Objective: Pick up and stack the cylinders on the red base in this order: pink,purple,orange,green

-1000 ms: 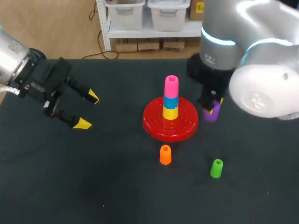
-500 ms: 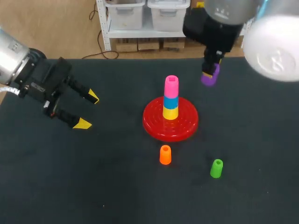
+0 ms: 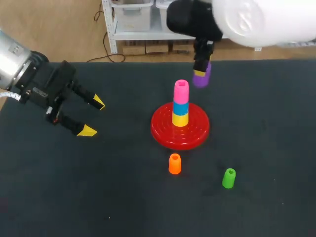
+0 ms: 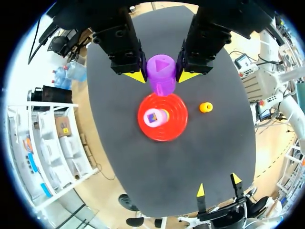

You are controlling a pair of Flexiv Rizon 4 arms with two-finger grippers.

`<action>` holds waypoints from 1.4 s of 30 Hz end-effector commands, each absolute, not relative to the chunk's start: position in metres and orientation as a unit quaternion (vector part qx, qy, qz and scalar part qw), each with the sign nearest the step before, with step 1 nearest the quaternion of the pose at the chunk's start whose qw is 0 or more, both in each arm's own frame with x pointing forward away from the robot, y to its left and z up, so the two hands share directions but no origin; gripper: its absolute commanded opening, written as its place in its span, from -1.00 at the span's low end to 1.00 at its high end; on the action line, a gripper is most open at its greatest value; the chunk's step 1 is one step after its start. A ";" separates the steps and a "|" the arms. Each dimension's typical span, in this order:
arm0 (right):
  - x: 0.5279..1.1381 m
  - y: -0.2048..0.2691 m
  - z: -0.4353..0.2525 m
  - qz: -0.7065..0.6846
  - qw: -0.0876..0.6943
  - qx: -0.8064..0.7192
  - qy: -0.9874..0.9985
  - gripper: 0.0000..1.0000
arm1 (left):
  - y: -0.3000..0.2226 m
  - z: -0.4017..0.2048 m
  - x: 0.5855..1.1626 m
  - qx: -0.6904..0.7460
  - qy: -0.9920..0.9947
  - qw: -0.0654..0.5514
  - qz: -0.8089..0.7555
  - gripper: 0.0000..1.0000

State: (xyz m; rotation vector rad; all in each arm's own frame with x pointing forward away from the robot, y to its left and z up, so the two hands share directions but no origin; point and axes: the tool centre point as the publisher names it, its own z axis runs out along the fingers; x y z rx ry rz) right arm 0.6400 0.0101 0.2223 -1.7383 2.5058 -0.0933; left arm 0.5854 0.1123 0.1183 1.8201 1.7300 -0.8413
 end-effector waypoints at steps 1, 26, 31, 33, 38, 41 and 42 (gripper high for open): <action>0.647 0.019 0.214 -0.025 0.022 -0.573 0.819 -1.00 | 0.114 0.117 0.584 0.667 0.632 0.247 -0.308 1.00; 0.678 0.036 0.197 -0.010 0.000 -0.592 0.806 -1.00 | 0.114 0.117 0.584 0.667 0.632 0.247 -0.308 1.00; 0.679 0.040 0.197 -0.007 -0.003 -0.598 0.802 -1.00 | 0.114 0.117 0.584 0.667 0.632 0.247 -0.308 1.00; 0.678 0.041 0.196 -0.003 -0.004 -0.600 0.800 -1.00 | 0.114 0.117 0.584 0.667 0.632 0.247 -0.308 1.00; 0.676 0.045 0.192 0.001 -0.008 -0.604 0.797 -1.00 | 0.114 0.117 0.584 0.667 0.632 0.247 -0.308 1.00; 0.674 0.045 0.191 0.003 -0.009 -0.605 0.796 -1.00 | 0.114 0.117 0.584 0.667 0.632 0.247 -0.308 1.00; 0.674 0.045 0.191 0.003 -0.009 -0.605 0.796 -1.00 | 0.114 0.117 0.584 0.667 0.632 0.247 -0.308 1.00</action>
